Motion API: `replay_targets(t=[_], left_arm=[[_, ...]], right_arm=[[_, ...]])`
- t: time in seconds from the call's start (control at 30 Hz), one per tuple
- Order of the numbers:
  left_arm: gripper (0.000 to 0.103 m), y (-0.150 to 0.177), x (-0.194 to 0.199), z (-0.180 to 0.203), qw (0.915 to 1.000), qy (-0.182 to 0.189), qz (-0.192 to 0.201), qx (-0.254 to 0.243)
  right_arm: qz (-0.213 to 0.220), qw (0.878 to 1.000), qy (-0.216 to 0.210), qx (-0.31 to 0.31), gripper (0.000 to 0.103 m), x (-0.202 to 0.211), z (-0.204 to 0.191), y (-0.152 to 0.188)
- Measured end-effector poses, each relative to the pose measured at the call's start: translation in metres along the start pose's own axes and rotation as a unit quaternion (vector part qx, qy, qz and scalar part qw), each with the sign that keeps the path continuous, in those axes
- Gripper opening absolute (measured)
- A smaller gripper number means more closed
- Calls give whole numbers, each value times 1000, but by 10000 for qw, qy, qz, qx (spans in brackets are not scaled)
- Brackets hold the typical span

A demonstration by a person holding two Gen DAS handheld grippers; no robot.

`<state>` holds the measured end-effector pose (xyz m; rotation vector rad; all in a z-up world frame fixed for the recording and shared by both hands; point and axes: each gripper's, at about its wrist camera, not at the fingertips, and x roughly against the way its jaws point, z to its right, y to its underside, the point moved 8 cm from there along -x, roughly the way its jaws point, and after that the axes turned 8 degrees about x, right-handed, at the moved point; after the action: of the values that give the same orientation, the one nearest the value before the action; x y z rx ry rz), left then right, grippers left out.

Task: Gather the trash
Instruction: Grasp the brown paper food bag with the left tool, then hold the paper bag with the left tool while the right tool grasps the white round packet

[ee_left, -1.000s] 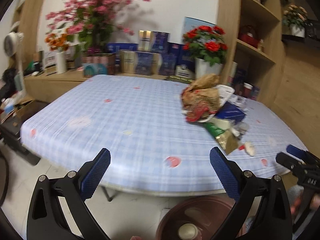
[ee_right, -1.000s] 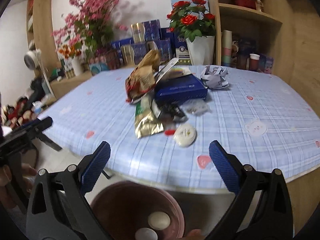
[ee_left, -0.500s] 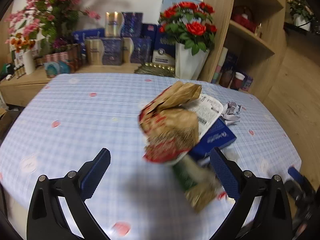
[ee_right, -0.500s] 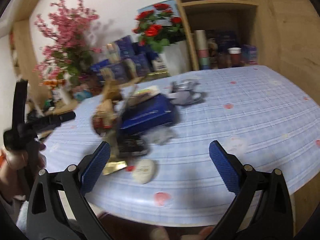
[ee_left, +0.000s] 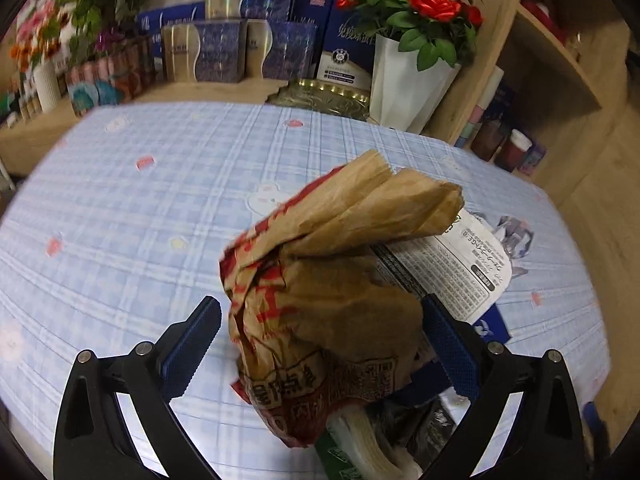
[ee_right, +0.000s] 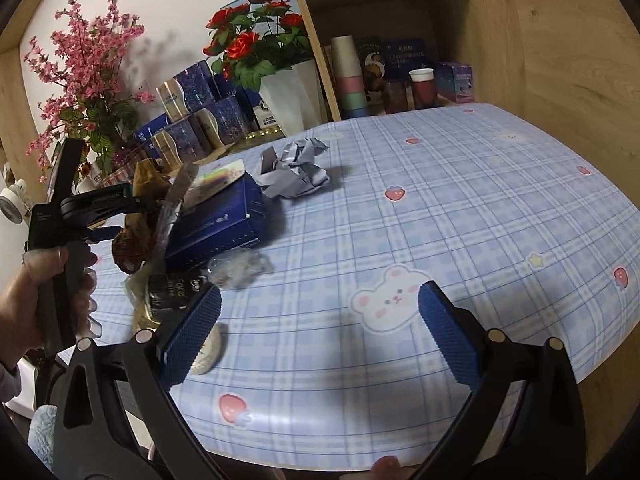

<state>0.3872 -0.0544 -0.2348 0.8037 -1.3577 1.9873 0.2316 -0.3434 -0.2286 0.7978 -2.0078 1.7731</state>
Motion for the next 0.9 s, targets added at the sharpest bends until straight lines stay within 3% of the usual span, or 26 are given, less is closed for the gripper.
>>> replay_targets(t=[0.27,0.63,0.9], left_arm=[[75,10,25,-16,9991,410,112,-38],[75,-9,76,-50,9970,423,647,107],[75,12,103,-73,9966,345,744,11]], right_arm=[[-122,9998,-149,41,97,-15,5,-12],[-280,9984,-365,319,97,-33,-6,-39],[-584,9919,-719,864,97,-40,-52,-24]])
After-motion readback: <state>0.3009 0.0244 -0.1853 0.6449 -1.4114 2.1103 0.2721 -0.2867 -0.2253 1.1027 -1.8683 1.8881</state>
